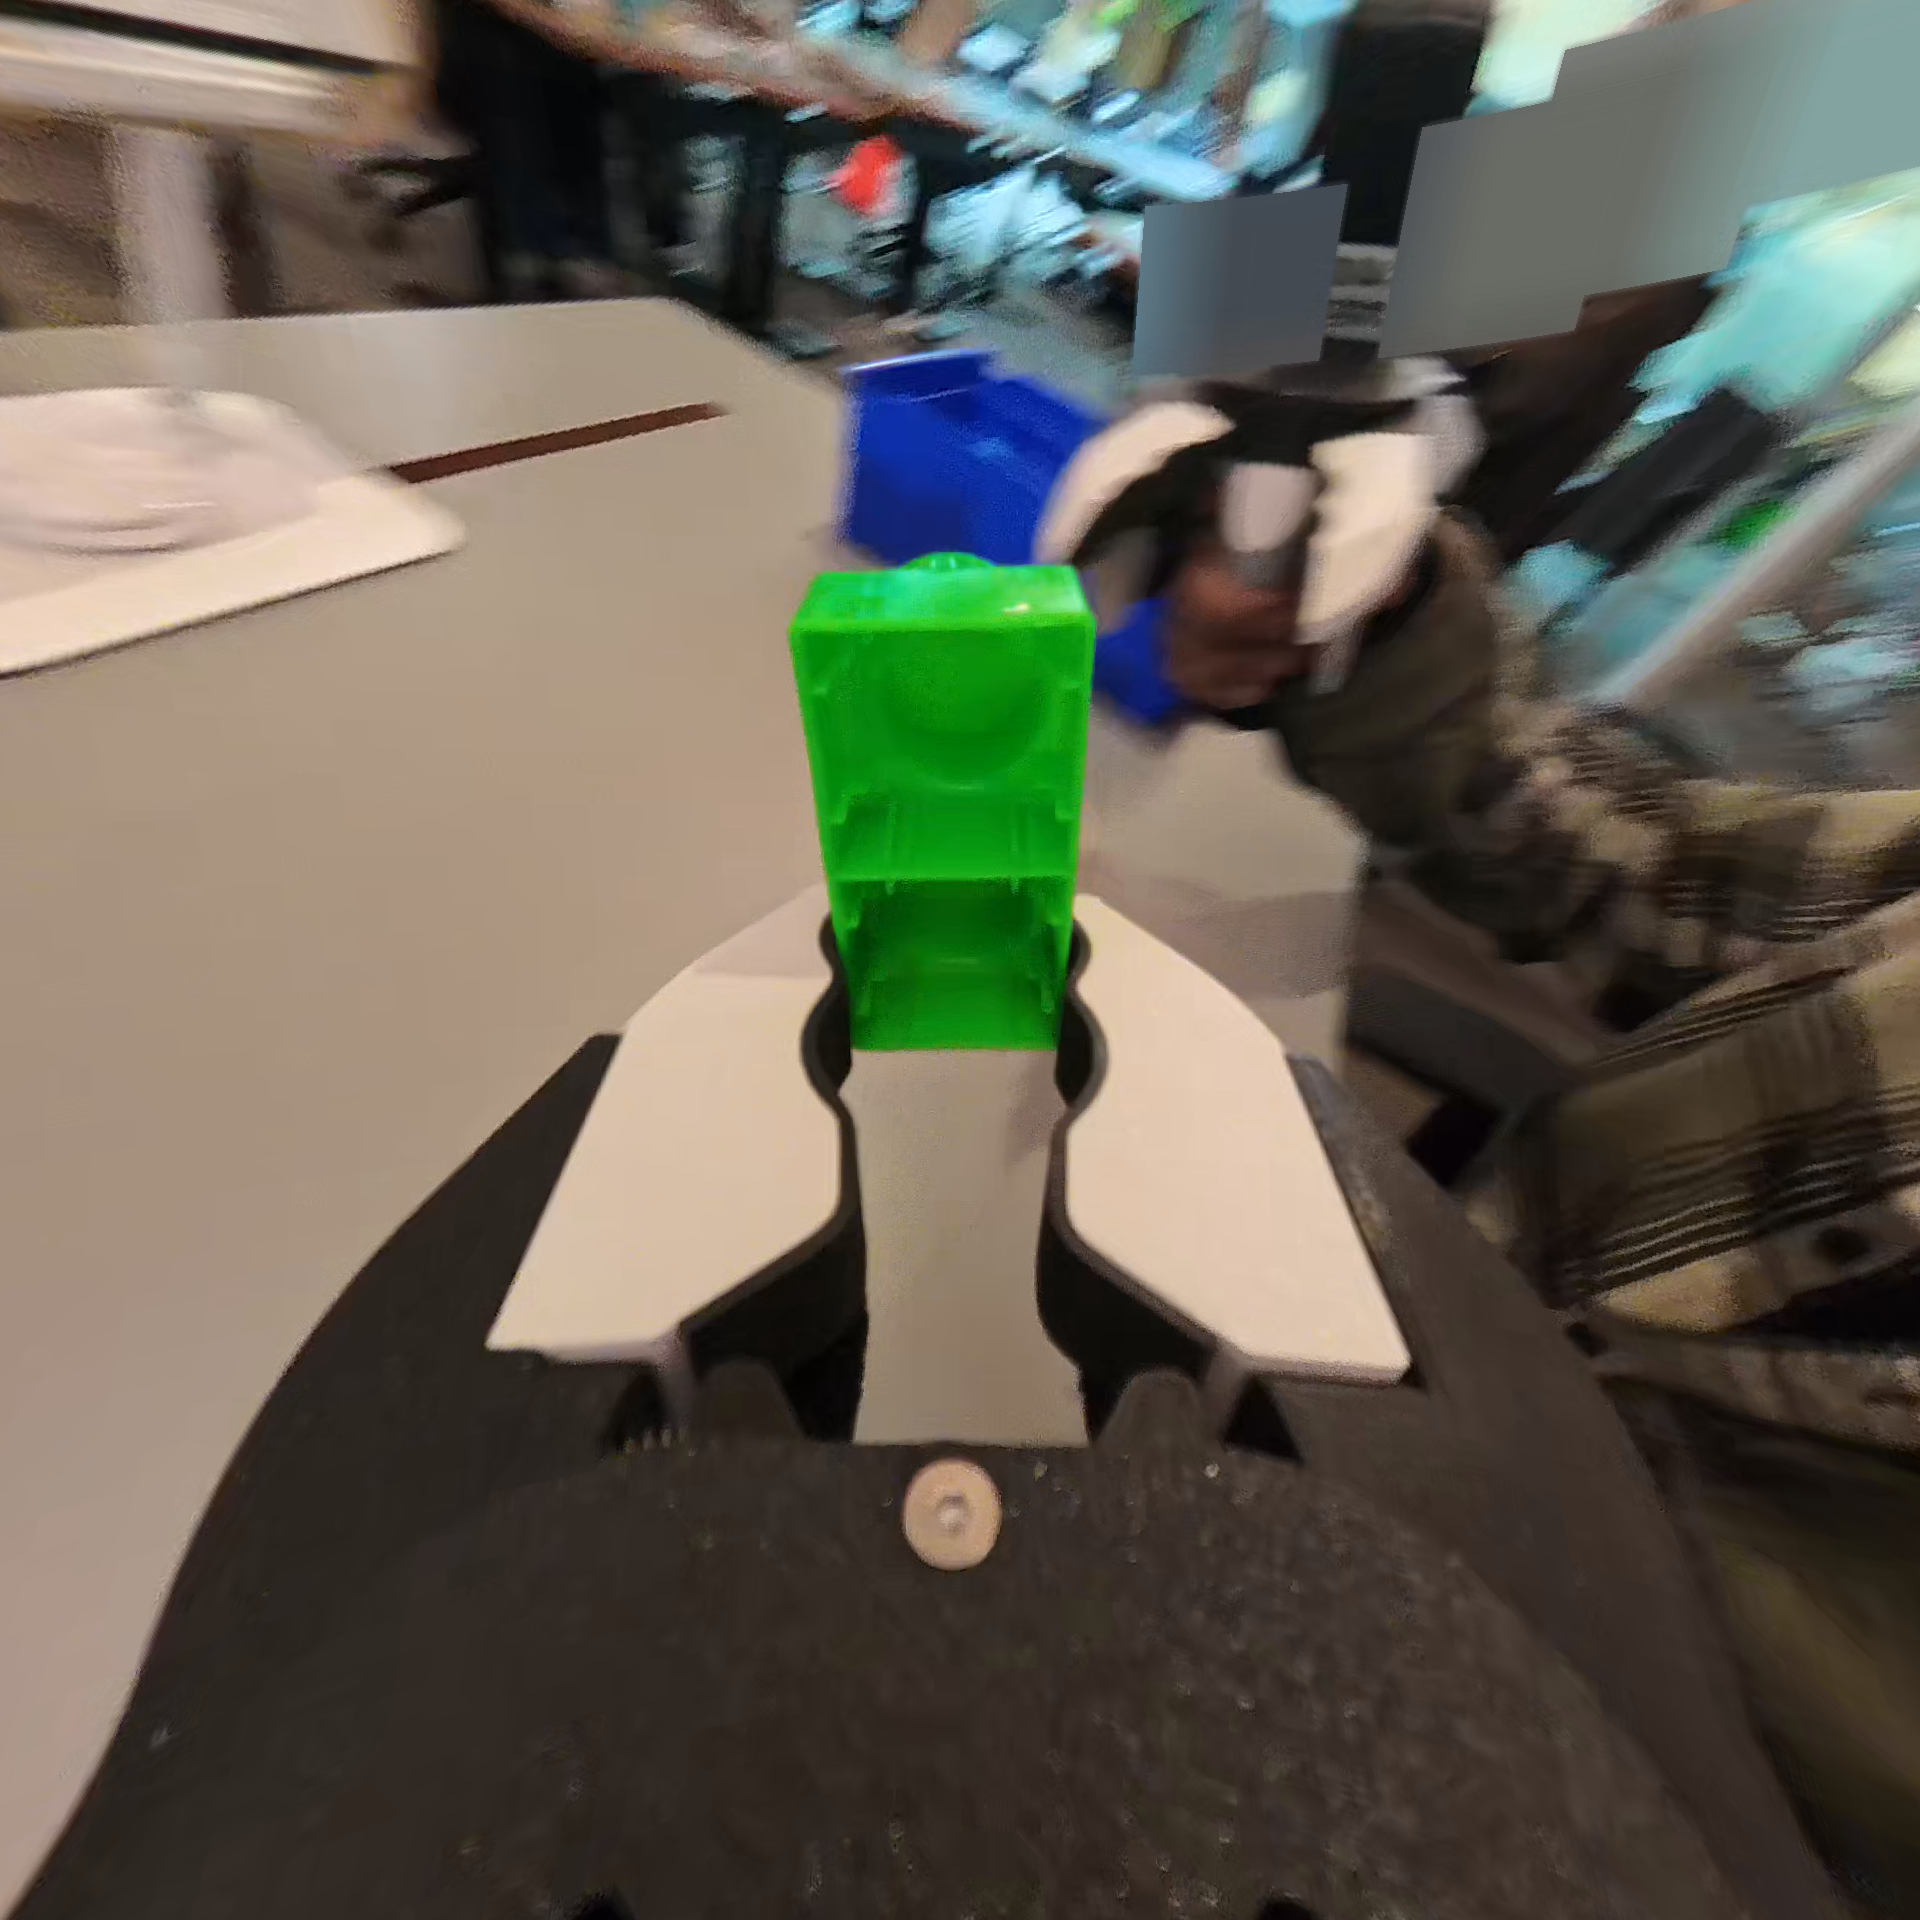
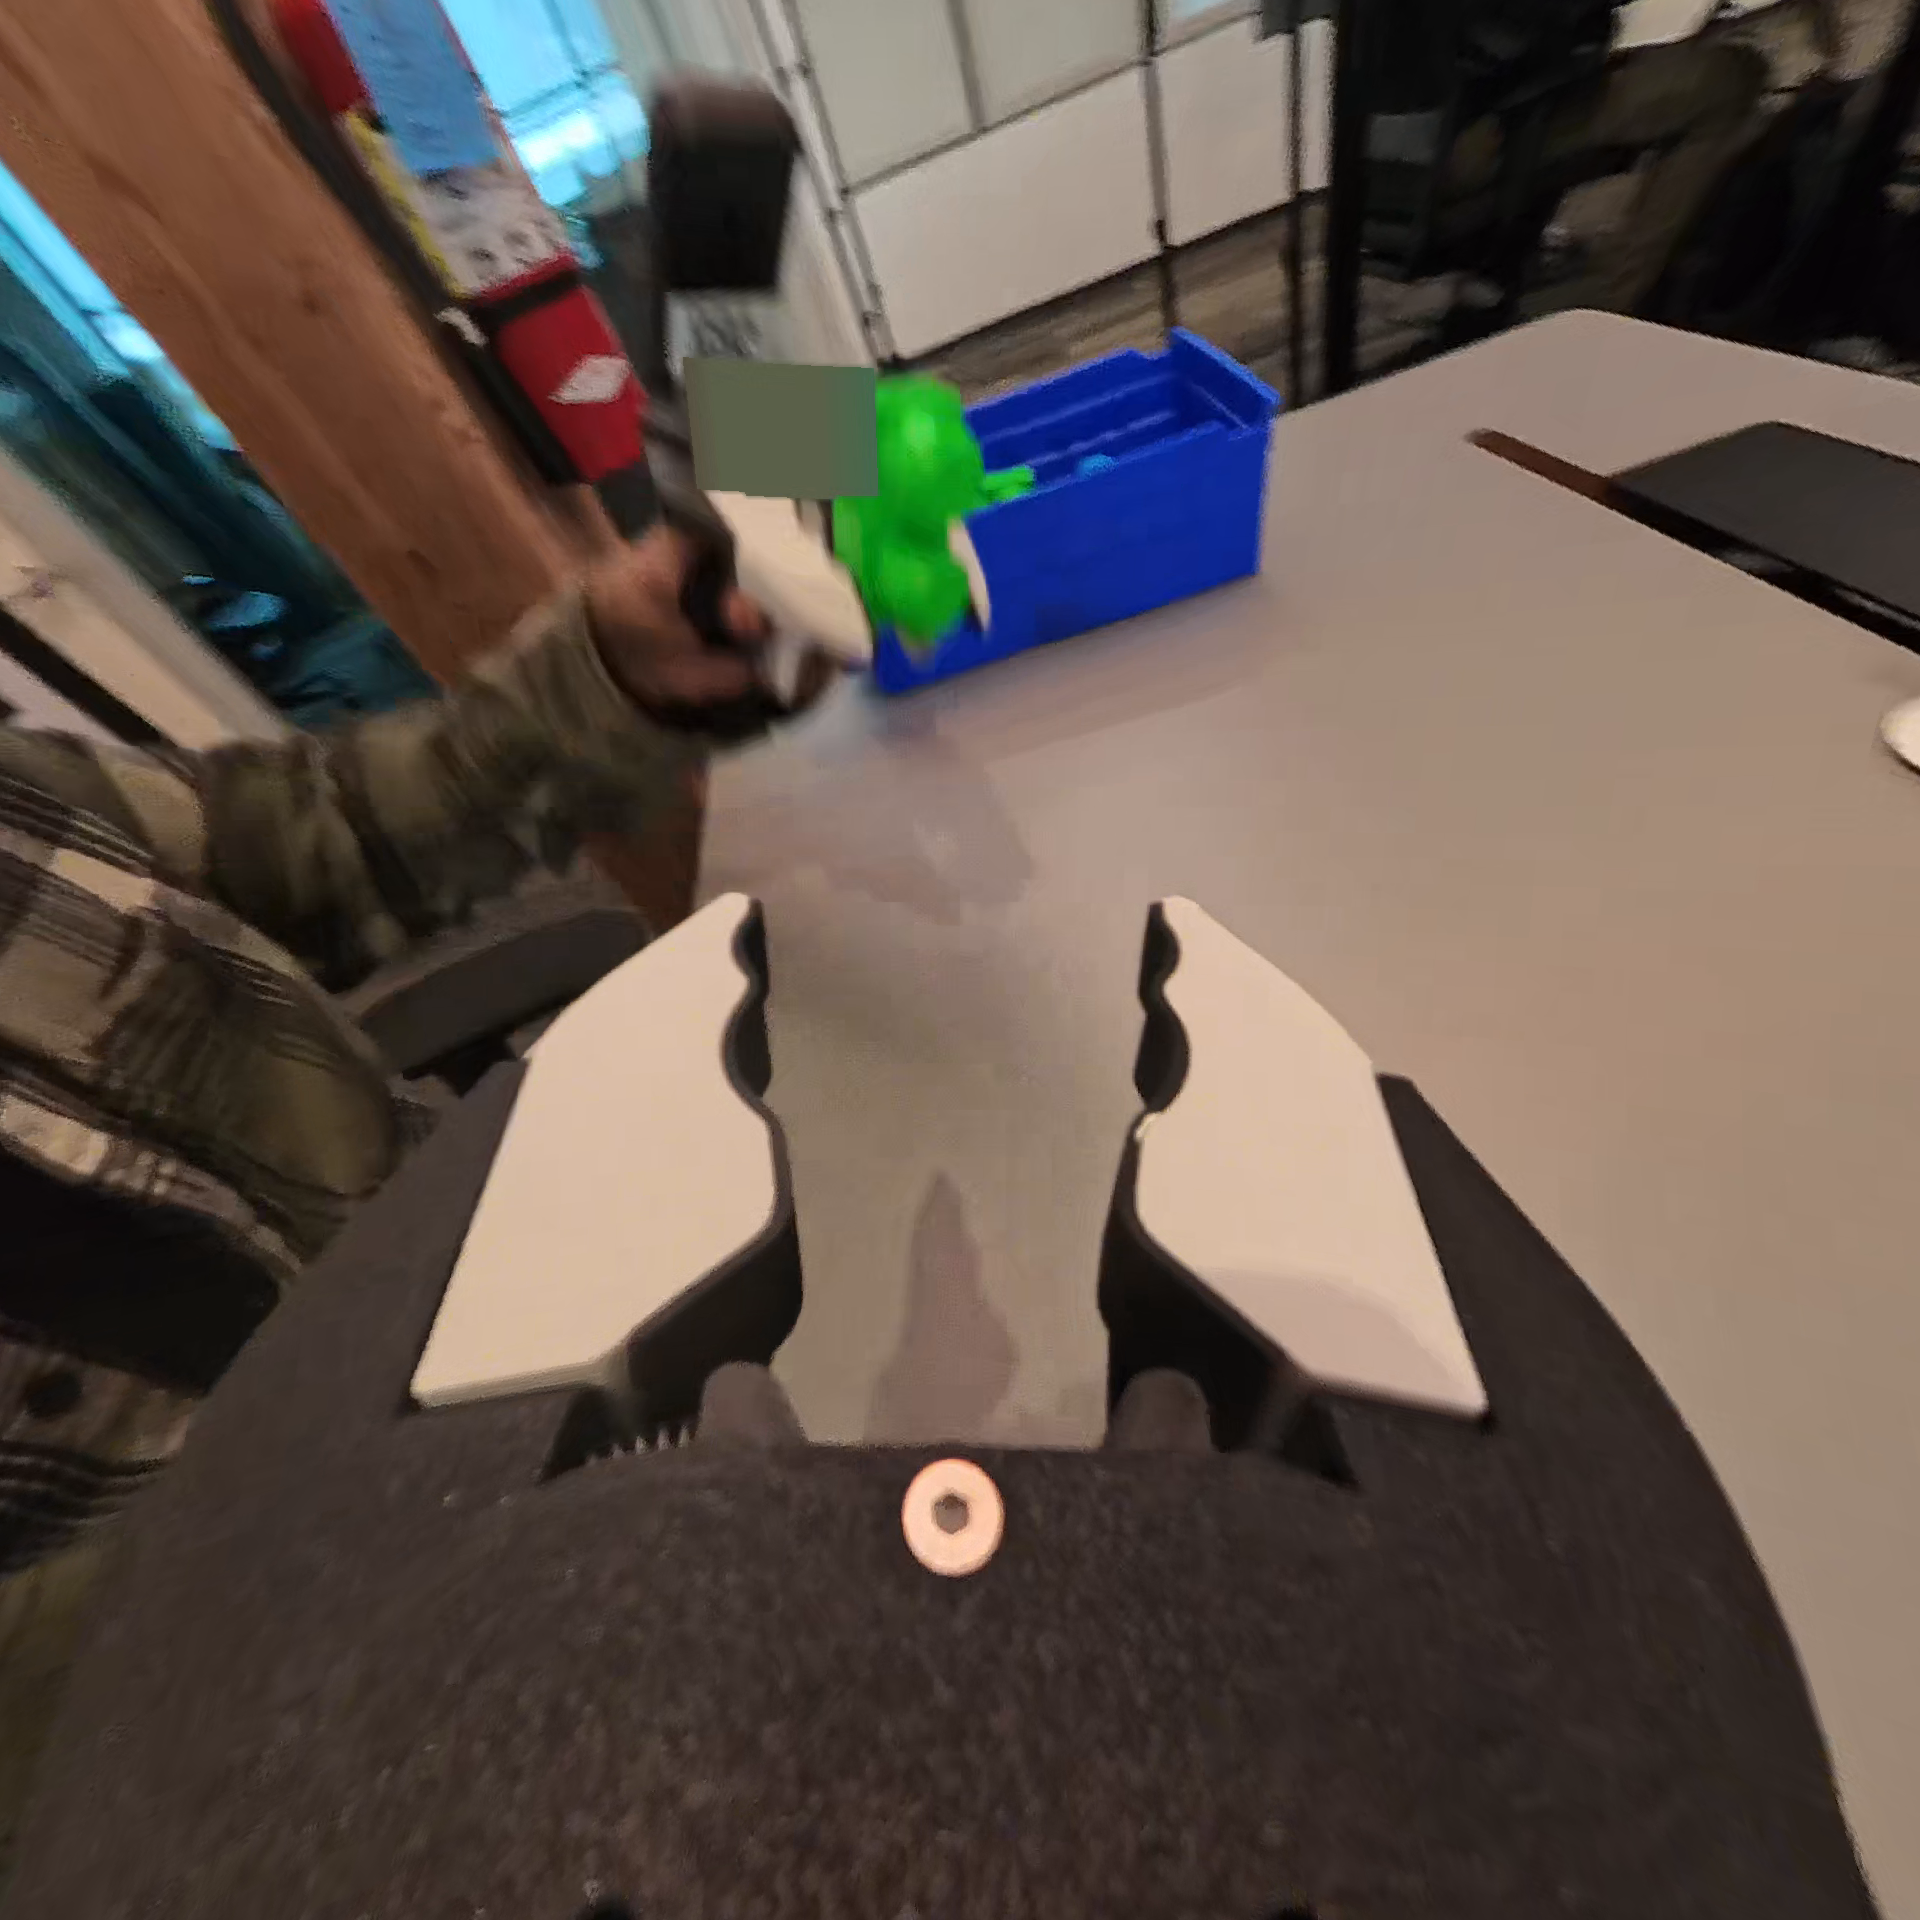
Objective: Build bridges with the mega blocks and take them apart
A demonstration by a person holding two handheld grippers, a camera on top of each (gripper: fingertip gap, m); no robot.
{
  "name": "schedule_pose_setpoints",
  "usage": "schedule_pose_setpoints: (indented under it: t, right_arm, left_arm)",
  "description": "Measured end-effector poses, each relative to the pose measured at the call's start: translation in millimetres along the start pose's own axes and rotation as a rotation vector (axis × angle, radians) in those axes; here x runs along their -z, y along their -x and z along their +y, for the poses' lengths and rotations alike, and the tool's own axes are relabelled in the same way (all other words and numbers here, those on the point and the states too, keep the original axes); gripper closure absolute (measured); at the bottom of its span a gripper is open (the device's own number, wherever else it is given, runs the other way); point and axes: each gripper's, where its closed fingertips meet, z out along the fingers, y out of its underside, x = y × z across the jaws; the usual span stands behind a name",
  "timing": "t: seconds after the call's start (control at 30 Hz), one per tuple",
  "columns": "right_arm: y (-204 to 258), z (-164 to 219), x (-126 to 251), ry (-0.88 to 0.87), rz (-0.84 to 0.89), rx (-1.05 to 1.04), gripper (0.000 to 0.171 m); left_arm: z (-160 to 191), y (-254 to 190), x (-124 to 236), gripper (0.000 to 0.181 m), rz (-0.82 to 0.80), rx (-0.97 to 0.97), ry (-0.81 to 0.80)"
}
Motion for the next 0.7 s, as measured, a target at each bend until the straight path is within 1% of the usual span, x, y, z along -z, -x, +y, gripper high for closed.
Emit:
schedule_pose_setpoints:
  t: [0.03,0.1,0.17,0.23,0.3,0.37,0.47,0.57,0.63,0.7]
  right_arm:
    - [-2,9,9,0.01,0.049,0.001,0.1]
    - [-2,27,25,0.036,0.12,-0.011,0.095]
    - [-1,45,37,0.057,0.16,-0.03,0.096]
    - [2,59,44,0.071,0.179,-0.055,0.095]
    - [4,69,47,0.074,0.19,-0.067,0.095]
    - [6,75,49,0.085,0.201,-0.071,0.095]
    - [6,82,55,0.108,0.226,-0.084,0.093]
    - [4,84,69,0.122,0.27,-0.09,0.089]
    - [2,86,83,0.132,0.31,-0.097,0.087]
    - [3,87,104,0.15,0.343,-0.101,0.087]
  left_arm:
    - [-2,27,31,0.145,-0.13,-0.024,0.051]
    - [-2,85,107,0.145,-0.418,-0.058,0.182]
    - [2,138,183,0.145,-0.653,-0.011,0.291]
    - [16,175,239,0.145,-0.761,0.114,0.373]
    - [32,203,273,0.145,-0.821,0.222,0.425]
    - [52,223,290,0.144,-0.852,0.305,0.484]
    - [82,241,294,0.144,-0.843,0.418,0.541]
    - [106,250,292,0.144,-0.832,0.483,0.568]
    - [114,252,292,0.144,-0.836,0.493,0.564]
    - [113,252,293,0.137,-0.848,0.478,0.546]
